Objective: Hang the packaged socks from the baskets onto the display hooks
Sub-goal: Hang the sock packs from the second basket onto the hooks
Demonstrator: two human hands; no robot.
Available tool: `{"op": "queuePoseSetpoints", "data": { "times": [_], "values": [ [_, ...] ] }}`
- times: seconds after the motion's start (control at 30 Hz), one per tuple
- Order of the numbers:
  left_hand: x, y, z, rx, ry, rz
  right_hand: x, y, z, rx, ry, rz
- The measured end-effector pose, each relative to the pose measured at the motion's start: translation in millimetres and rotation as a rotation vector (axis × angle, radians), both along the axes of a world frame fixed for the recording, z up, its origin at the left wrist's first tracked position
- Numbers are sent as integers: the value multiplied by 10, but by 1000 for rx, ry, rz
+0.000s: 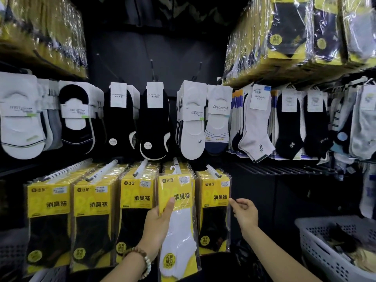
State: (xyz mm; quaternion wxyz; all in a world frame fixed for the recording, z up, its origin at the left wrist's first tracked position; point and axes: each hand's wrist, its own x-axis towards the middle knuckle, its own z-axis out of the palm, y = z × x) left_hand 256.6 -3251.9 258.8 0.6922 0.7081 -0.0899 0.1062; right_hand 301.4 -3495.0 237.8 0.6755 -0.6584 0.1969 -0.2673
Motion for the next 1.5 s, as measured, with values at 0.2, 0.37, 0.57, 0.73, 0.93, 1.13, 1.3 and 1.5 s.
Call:
{"op": "queuePoseSetpoints", "data": {
  "times": [0.2, 0.37, 0.57, 0.73, 0.93, 1.13, 1.3, 1.5],
  "values": [
    [-89, -227, -99, 18, 47, -68, -391, 281, 170, 15, -66, 373],
    [-158, -540, -141, 14, -12, -138, -631, 408, 224, 96, -169, 604],
    [-76, -757, -135, 63, 85, -225, -657, 122, 249, 164, -215, 329],
    [20, -886, -105, 88, 138, -249, -450, 4, 339, 87, -225, 236],
    [152, -906, -154, 75, 129, -177, -98, 73, 332, -34, -190, 244],
    [291, -878, -280, 130, 102, -140, 85, 105, 143, -60, -178, 91],
    [336, -783, -492, 166, 124, -93, -47, 44, -94, -94, -111, 20],
    [143, -438, -907, 279, 157, -91, -509, 76, -542, -254, -77, 202]
  ]
}}
